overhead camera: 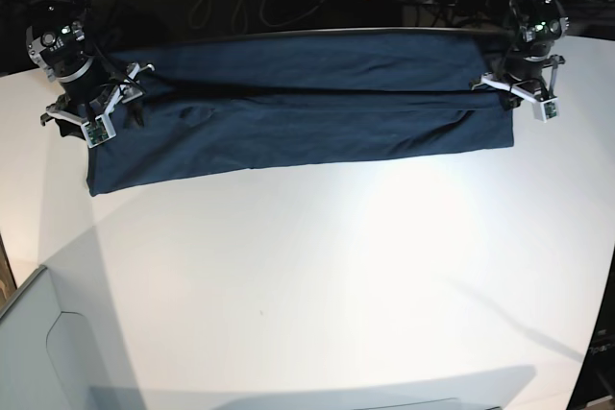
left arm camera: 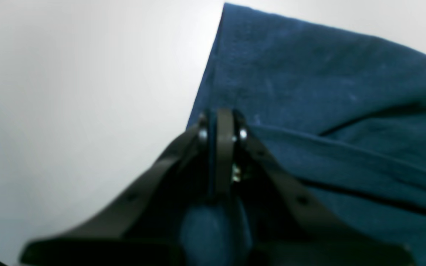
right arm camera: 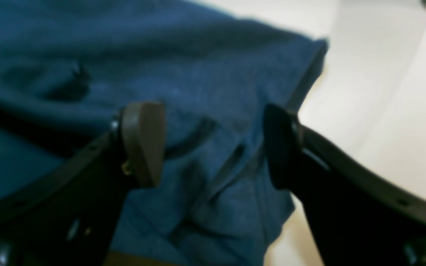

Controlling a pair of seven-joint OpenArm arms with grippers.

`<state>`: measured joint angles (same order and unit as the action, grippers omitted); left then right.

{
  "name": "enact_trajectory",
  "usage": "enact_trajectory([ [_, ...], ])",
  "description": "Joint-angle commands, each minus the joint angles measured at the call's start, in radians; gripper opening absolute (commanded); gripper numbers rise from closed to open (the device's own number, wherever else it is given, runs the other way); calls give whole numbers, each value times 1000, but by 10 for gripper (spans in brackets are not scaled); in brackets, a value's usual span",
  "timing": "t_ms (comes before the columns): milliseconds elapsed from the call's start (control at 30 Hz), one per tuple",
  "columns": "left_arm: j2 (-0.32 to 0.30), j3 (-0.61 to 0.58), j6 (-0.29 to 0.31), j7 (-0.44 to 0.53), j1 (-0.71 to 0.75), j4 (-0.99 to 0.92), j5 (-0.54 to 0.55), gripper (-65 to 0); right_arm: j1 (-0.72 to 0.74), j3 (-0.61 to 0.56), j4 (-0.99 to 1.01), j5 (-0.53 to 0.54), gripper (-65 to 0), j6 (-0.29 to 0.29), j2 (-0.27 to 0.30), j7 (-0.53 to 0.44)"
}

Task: Fold the T-shirt properly
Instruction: 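Hold both ends of the shirt strip with both grippers, then carry the strip end with the left gripper toward the right gripper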

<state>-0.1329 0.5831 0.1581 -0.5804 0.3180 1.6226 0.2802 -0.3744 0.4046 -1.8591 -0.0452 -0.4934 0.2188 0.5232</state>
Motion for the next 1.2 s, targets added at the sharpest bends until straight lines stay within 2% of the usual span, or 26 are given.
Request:
enact_trajectory([
  [0, -12, 2, -1, 7, -3, 12, 3, -650, -1, 7, -32, 9, -249, -4, 14, -19],
  [133, -11, 5, -7, 6, -3, 14, 3, -646, -21, 7, -70, 9, -249, -4, 9, -19],
  [333, -9, 7, -4, 13, 5, 23, 3, -347, -22, 3, -64, 9, -249, -4, 8, -18],
  [400, -11, 7, -4, 13, 5, 23, 3, -289, -22, 3, -64, 9, -249, -4, 8, -18],
  [700, 14, 34, -2, 15, 33, 107, 4, -283, -36, 1, -64, 9, -249, -4, 8, -18],
  [1167, 16, 27, -1, 17, 31, -17, 4, -286, -34, 4, -61, 8, -249, -4, -12, -18],
])
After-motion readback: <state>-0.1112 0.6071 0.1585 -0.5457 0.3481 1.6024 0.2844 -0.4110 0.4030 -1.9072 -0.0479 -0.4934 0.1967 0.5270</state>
